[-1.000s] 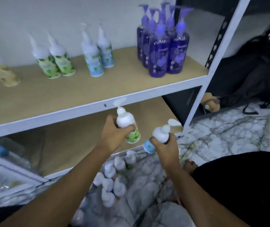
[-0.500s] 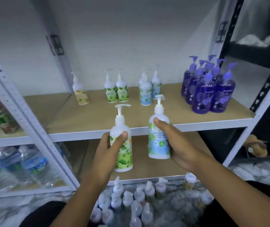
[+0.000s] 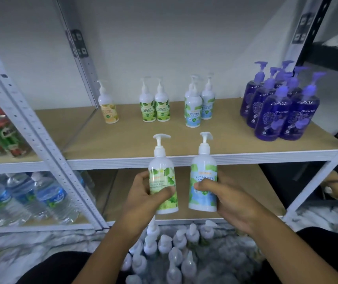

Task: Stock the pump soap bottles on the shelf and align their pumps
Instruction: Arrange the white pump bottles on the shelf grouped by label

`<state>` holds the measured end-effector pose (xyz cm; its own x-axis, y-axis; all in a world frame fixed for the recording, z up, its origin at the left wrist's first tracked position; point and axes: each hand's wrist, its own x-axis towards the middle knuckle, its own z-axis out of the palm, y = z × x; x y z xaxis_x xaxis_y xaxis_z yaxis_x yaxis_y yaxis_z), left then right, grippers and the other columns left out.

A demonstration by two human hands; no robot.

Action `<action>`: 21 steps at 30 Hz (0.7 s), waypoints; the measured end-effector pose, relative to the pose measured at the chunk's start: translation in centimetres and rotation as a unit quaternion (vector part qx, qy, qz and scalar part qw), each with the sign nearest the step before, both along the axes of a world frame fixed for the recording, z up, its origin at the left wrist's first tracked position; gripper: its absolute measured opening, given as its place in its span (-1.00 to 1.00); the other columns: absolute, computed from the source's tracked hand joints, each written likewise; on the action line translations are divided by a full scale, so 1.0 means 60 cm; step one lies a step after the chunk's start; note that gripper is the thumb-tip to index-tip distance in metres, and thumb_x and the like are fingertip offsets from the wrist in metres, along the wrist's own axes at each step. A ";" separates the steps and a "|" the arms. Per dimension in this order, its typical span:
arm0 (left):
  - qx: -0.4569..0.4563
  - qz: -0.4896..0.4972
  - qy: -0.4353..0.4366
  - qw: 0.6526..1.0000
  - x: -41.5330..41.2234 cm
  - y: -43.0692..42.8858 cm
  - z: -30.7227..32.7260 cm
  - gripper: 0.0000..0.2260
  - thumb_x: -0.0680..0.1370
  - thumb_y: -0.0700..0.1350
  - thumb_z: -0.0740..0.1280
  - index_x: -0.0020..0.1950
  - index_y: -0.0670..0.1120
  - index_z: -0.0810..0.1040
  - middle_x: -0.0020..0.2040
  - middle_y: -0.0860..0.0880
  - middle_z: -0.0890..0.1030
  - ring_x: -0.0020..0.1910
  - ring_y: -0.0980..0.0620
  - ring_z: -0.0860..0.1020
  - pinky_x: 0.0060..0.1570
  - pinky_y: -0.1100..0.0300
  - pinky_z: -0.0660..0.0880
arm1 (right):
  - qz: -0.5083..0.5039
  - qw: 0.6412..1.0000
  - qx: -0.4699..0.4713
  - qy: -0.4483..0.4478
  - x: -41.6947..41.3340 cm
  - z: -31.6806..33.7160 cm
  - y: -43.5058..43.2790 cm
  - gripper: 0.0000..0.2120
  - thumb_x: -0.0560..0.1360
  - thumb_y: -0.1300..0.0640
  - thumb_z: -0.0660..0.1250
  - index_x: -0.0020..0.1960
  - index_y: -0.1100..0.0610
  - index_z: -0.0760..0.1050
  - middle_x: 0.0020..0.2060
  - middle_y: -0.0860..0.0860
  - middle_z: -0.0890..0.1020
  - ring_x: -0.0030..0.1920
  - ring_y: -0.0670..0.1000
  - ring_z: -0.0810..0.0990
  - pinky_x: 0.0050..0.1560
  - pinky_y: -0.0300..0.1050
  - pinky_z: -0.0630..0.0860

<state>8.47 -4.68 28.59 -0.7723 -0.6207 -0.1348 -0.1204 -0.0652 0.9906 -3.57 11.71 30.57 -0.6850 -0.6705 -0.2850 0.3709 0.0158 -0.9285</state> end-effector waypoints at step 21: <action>-0.015 -0.001 0.028 0.999 -0.059 0.008 0.070 -0.76 0.50 -0.20 0.48 0.12 -0.15 0.54 -0.11 -0.17 0.70 -0.17 -0.17 0.71 -0.21 0.00 0.65 | -0.059 0.994 -0.010 0.090 -0.021 0.016 0.002 -0.55 0.29 0.17 0.49 0.16 0.06 0.54 0.04 0.10 0.70 0.06 0.13 0.69 0.18 0.22 0.59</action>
<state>4.94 -4.20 32.76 -0.7800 -0.6216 -0.0724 -0.0640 -0.0359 0.9973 -4.81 11.85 31.54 -0.7977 -0.5868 -0.1392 0.1979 -0.0367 -0.9795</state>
